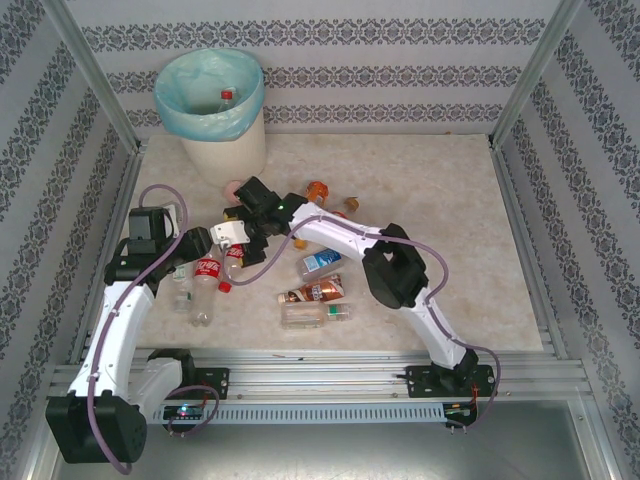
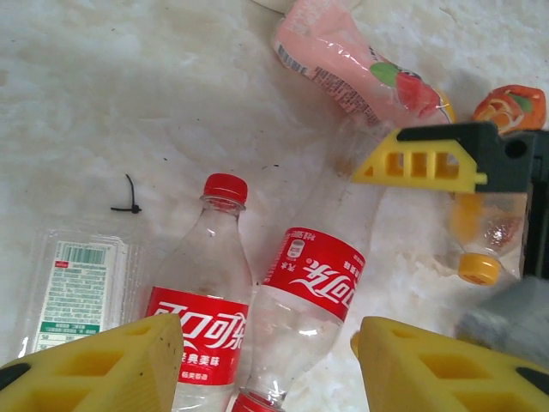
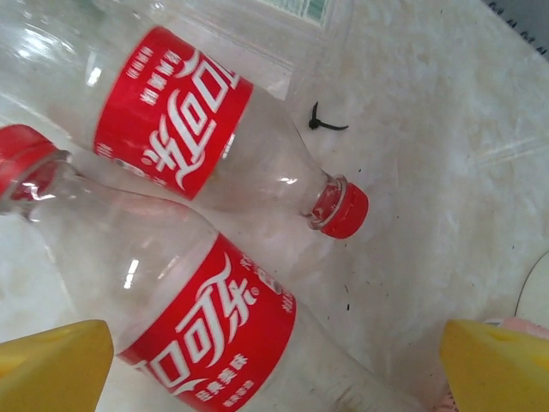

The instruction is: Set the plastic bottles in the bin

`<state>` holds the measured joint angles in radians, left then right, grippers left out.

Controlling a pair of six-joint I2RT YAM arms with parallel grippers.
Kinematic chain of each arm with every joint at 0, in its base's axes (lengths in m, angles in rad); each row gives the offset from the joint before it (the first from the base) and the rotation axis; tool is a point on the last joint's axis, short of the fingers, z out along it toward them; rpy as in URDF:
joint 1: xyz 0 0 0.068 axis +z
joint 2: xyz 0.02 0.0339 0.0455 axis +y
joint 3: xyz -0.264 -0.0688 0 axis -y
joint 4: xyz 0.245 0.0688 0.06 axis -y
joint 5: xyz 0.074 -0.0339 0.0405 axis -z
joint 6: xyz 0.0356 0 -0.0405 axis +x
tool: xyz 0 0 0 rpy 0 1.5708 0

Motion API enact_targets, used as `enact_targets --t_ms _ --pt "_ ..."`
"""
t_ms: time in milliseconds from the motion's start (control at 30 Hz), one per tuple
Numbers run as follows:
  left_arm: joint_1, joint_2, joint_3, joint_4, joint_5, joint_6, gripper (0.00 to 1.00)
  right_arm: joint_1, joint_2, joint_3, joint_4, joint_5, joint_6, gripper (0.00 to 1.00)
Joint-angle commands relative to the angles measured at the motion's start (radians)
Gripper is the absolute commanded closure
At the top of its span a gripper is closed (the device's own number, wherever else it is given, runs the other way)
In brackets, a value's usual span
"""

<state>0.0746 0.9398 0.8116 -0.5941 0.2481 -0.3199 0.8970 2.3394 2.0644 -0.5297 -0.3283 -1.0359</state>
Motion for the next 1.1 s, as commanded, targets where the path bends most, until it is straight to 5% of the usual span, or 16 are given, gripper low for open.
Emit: enact_targets --t_ms 0,267,1067 --pt "0.004 -0.011 -0.006 0.025 0.016 -0.004 0.43 -0.004 0.097 0.129 -0.157 0.035 -0.060 0.02" --pt "0.003 -0.017 -0.009 0.022 0.013 0.004 0.43 -0.004 0.224 0.290 -0.380 -0.002 -0.049 0.03" --pt "0.002 -0.005 -0.005 0.026 0.015 0.005 0.43 0.013 0.317 0.363 -0.299 0.106 -0.051 0.03"
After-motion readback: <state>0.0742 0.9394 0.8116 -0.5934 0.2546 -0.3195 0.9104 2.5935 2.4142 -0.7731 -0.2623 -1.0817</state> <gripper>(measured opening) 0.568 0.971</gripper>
